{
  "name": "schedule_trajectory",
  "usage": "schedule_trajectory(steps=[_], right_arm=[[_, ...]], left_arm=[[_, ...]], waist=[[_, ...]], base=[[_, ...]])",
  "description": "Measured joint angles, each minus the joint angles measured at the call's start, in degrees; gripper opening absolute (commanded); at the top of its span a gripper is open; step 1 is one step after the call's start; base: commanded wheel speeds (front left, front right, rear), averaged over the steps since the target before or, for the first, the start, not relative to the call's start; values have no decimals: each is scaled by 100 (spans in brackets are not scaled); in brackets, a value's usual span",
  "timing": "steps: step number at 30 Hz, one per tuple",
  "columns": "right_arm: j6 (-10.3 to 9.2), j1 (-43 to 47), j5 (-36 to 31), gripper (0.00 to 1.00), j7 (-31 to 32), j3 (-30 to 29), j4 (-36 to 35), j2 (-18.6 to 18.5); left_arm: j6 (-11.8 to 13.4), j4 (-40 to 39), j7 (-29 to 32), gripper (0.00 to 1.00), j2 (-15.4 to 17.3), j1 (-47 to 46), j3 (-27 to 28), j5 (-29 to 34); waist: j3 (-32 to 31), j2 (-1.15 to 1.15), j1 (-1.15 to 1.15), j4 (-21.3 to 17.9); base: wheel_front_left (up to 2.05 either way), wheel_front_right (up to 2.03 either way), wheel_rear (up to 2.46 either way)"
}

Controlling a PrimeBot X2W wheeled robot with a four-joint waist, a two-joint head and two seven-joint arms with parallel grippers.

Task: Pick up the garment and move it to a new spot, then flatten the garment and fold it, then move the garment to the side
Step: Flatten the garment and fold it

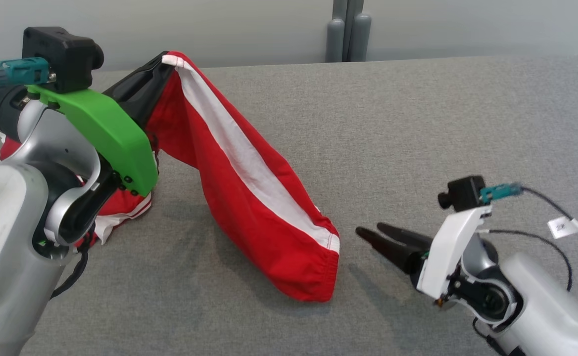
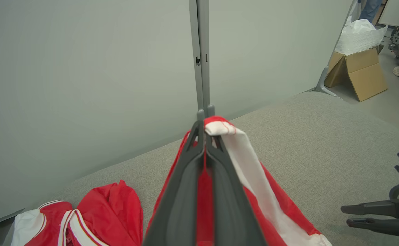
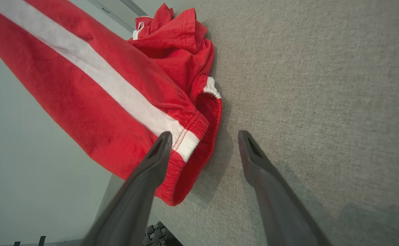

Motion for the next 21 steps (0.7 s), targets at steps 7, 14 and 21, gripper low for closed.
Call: schedule_trajectory(steps=[7, 14, 21], right_arm=[[0, 333, 24, 100, -272, 279, 300, 570], [0, 326, 19, 100, -430, 431, 526, 780], [0, 299, 38, 100, -617, 326, 810, 818]], left_arm=[[1, -44, 8, 0, -30, 5, -5, 0], [1, -116, 23, 0, -31, 3, -12, 2], [0, -167, 43, 0, -31, -1, -30, 2]], waist=[[137, 0, 0, 163], [215, 0, 0, 249], [233, 0, 0, 291]], base=[[0, 0, 0], [0, 0, 0], [0, 0, 0]])
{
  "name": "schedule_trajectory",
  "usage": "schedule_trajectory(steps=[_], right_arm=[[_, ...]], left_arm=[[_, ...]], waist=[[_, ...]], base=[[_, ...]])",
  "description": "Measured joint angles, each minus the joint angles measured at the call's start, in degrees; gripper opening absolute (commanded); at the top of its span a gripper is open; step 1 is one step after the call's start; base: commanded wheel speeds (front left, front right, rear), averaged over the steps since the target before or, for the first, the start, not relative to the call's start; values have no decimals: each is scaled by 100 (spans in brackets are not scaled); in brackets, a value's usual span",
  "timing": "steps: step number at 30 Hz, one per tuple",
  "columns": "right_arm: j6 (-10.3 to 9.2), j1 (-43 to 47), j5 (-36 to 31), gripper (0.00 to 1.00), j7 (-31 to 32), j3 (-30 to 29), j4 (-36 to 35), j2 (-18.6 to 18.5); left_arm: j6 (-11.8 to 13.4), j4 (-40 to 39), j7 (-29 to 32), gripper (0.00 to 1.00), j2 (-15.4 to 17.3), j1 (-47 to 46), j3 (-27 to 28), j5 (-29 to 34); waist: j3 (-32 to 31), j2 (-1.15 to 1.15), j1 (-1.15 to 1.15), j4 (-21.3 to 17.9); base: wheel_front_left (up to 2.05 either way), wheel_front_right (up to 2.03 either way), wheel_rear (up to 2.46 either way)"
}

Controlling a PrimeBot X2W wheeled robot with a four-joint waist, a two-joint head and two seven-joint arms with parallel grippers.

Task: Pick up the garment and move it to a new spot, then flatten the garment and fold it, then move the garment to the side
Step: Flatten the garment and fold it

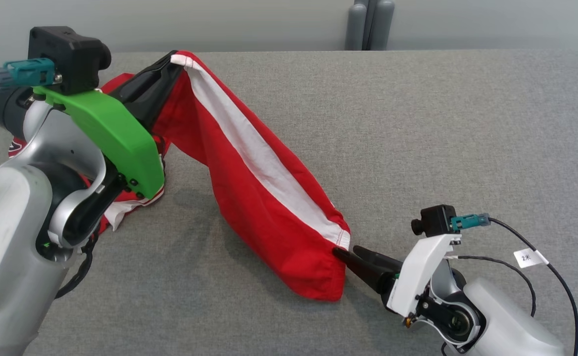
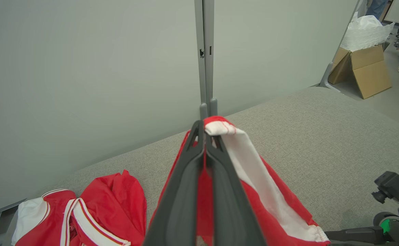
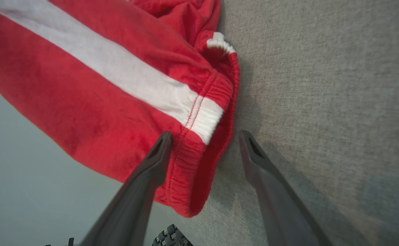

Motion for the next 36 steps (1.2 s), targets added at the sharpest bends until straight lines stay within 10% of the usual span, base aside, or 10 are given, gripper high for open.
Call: schedule_trajectory(steps=[11, 13, 14, 17, 18, 29, 36], right_arm=[[0, -199, 209, 100, -289, -33, 221, 294], [0, -207, 258, 85, -290, -26, 265, 324], [0, -206, 275, 55, -304, -26, 297, 322], [0, -208, 305, 40, -325, 3, 333, 323], [0, -209, 322, 0, -348, 5, 334, 334], [0, -605, 543, 0, -347, 64, -90, 170], [0, -1848, 438, 0, -230, -534, -1001, -939]], left_arm=[[0, -18, 32, 0, -15, -1, -111, 1], [-2, -11, 31, 0, -33, -1, -124, 1], [-9, 0, 31, 0, -57, -1, -137, 0], [-8, -12, 32, 0, -65, -1, -130, 1], [-8, -10, 32, 0, -65, -1, -130, 1], [20, 123, -2, 0, 65, 3, 94, 8], [145, 471, -169, 0, 325, 1, 619, 56]], waist=[[5, 0, 0, 104], [-1, 0, 0, 127], [-8, 0, 0, 141], [-27, 0, 0, 176], [-30, 0, 0, 184], [-134, 0, 0, 148], [-294, 0, 0, 34]], base=[[0, 0, 0], [0, 0, 0], [0, 0, 0], [0, 0, 0], [0, 0, 0], [0, 0, 0], [0, 0, 0]])
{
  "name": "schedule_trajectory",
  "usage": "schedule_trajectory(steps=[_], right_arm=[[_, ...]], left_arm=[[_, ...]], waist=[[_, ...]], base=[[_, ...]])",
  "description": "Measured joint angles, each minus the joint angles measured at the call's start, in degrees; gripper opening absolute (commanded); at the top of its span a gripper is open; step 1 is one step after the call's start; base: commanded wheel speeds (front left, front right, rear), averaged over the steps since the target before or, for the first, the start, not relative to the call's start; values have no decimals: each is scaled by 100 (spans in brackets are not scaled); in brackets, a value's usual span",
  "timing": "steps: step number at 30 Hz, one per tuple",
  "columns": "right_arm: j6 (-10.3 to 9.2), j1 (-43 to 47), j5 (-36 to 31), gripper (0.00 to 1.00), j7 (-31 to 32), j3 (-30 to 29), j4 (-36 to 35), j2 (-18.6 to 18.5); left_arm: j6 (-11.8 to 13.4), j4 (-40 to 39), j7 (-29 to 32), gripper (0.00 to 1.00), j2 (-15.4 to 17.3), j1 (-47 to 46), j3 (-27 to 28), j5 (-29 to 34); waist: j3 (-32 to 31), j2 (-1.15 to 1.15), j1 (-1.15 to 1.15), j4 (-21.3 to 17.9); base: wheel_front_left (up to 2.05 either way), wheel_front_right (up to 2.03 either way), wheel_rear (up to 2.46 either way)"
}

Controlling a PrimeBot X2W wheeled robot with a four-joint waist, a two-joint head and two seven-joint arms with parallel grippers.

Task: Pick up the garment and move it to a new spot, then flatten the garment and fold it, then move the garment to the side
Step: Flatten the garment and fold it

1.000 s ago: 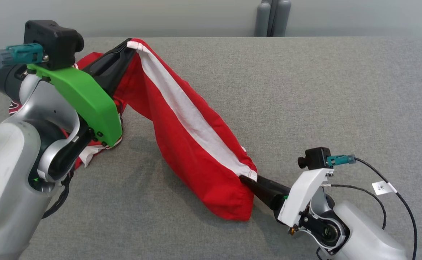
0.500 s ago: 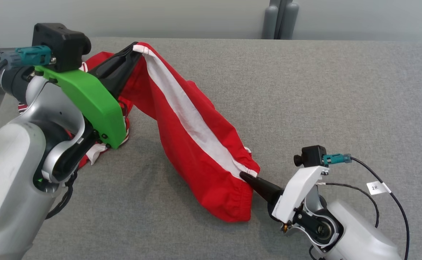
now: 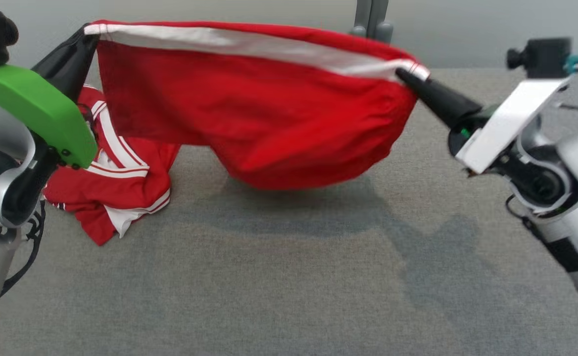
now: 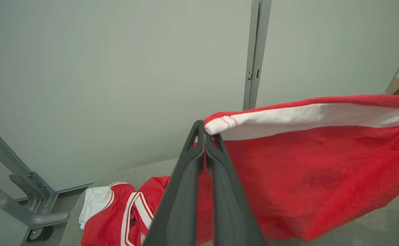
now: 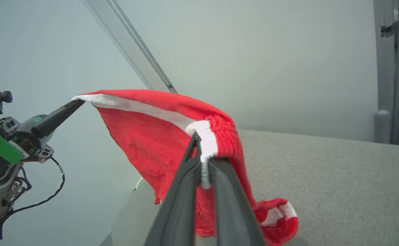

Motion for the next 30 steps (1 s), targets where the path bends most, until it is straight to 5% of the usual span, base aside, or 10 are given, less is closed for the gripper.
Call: schedule_trajectory(steps=[7, 13, 19, 26, 30], right_arm=[[0, -348, 240, 0, 399, -539, -1116, -928], [-4, 42, 1021, 0, 802, -849, -2225, -1283], [-525, 1323, 1615, 0, 1290, -877, -2711, -1792], [-795, 1312, 1825, 0, 1378, -862, -2826, -1493], [-1272, 231, 1147, 0, 1162, -687, -2102, -829]], left_arm=[[3, -162, -58, 0, 2, 132, 156, -298], [-73, -1057, 124, 0, -3, 779, 311, -1092], [-148, -1992, 527, 0, 198, 1413, 235, -1626], [-15, -1671, 931, 0, 350, 1350, 194, -1655], [97, -560, 946, 0, 190, 659, -49, -1083]], waist=[[-279, 0, 0, -101], [-434, 0, 0, -236], [-324, 0, 0, -355], [78, 0, 0, -401], [359, 0, 0, -399]], base=[[0, 0, 0], [0, 0, 0], [0, 0, 0], [0, 0, 0], [0, 0, 0]])
